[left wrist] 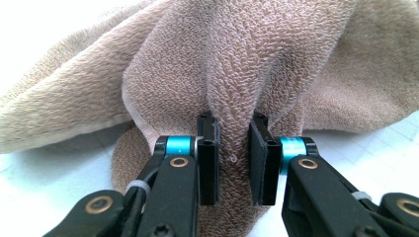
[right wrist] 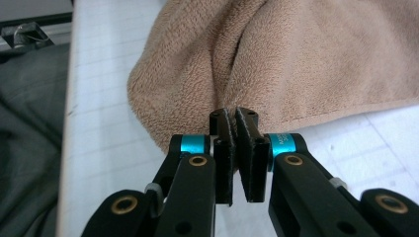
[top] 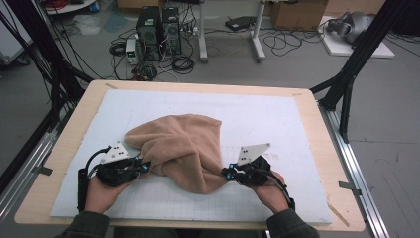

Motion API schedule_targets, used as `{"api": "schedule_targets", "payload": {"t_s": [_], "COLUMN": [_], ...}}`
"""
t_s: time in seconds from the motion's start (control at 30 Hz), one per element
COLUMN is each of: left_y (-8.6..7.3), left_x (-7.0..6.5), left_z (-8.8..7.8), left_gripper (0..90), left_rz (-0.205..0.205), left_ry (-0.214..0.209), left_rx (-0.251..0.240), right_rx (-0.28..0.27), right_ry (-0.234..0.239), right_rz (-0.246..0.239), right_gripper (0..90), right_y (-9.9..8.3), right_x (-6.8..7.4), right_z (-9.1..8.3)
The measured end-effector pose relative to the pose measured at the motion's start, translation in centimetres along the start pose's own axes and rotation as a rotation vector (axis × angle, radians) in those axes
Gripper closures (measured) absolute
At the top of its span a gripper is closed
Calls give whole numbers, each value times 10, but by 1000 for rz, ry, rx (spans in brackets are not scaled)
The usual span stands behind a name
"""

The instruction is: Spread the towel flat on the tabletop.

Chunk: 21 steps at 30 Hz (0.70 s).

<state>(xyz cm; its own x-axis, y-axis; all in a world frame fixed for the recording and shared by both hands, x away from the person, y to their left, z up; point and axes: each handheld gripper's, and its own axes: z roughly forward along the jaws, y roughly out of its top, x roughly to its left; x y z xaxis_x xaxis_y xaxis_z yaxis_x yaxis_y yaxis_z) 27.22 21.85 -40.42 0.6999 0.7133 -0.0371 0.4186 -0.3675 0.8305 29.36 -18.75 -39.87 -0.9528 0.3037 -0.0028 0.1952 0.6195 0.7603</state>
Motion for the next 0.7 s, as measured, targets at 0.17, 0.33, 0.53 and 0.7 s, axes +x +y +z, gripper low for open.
{"api": "schedule_targets", "payload": {"t_s": [0.17, 0.33, 0.53, 0.7], "left_y": [-2, -15, -24, -8], "left_x": [-10, -18, -15, -13], "left_z": [-2, -1, -9, -26], "left_gripper": [772, 775, 629, 483], "left_rz": [17, 28, 5, 3], "left_ry": [-19, -29, -62, -62], "left_rx": [4, 35, 28, -21], "right_rx": [-3, 22, -17, -59], "right_ry": [-35, -27, -1, -71], "right_rz": [6, 29, 73, 75], "right_gripper": [861, 861, 657, 520], "right_y": [-17, -37, -43, -23], "right_x": [19, 33, 31, 10], "right_z": [-19, -21, -17, -20]}}
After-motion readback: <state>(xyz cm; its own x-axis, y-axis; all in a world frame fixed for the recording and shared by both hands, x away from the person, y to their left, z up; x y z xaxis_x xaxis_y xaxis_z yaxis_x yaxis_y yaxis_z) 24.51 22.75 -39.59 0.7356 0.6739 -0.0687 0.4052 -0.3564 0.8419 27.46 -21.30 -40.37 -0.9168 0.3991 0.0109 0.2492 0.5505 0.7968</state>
